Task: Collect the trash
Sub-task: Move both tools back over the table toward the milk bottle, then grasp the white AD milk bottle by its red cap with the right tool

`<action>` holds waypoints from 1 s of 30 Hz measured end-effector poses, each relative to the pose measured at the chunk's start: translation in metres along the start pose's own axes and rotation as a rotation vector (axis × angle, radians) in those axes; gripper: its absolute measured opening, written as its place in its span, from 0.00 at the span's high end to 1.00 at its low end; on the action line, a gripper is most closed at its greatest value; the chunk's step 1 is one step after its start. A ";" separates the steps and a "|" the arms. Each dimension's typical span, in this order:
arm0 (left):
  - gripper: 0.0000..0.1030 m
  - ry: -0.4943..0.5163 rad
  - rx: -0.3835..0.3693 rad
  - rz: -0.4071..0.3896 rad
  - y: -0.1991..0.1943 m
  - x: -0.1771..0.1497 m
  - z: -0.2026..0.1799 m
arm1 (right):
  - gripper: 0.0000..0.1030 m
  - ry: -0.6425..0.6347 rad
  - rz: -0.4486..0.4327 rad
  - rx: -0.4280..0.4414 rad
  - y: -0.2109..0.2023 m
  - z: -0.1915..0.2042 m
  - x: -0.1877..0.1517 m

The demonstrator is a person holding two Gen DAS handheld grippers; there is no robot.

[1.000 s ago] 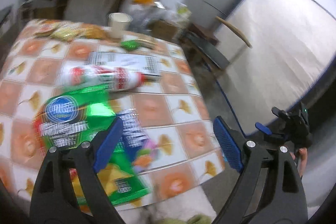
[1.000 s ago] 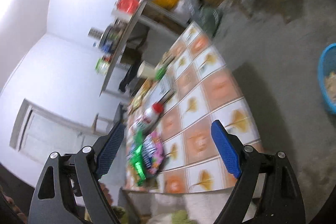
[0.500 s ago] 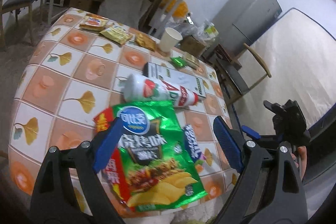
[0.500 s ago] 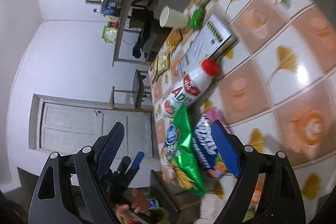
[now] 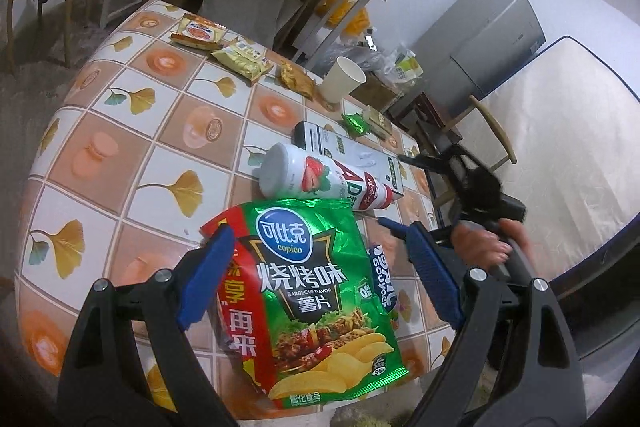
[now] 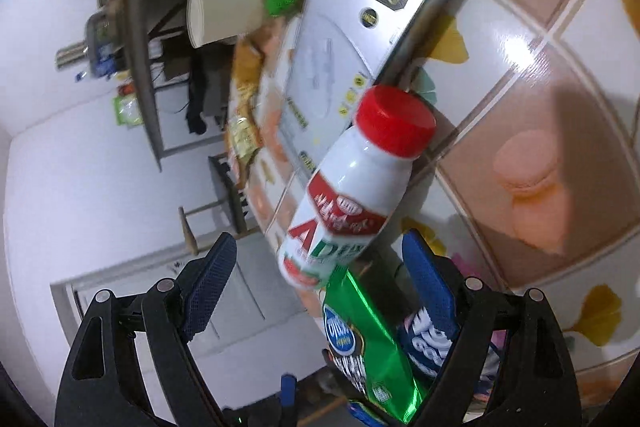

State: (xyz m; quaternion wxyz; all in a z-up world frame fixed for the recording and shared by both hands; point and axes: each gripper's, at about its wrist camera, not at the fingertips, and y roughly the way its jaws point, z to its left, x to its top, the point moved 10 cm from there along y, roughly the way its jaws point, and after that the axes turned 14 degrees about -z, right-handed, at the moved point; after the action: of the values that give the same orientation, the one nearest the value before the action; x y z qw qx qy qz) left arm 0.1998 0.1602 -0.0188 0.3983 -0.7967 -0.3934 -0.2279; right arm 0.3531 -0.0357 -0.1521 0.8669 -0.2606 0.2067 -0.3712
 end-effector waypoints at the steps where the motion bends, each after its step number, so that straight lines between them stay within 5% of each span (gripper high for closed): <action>1: 0.19 0.000 0.000 -0.002 -0.001 0.001 0.000 | 0.20 0.010 0.000 -0.008 0.004 -0.002 0.000; 13: 0.19 -0.016 0.004 -0.003 -0.003 0.005 0.009 | 0.29 0.177 -0.014 -0.040 0.039 -0.021 0.002; 20: 0.19 -0.021 0.010 -0.003 -0.005 0.006 0.013 | 0.43 0.298 0.006 0.043 0.041 -0.033 0.003; 30: 0.19 -0.017 0.018 0.001 -0.006 0.006 0.013 | 0.44 0.362 0.058 0.233 0.017 -0.028 0.003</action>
State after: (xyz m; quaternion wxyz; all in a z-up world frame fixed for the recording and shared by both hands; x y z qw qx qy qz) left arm 0.1992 0.1757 -0.0200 0.4022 -0.7953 -0.3983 -0.2172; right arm 0.3485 -0.0360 -0.1842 0.8501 -0.0816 0.3222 -0.4084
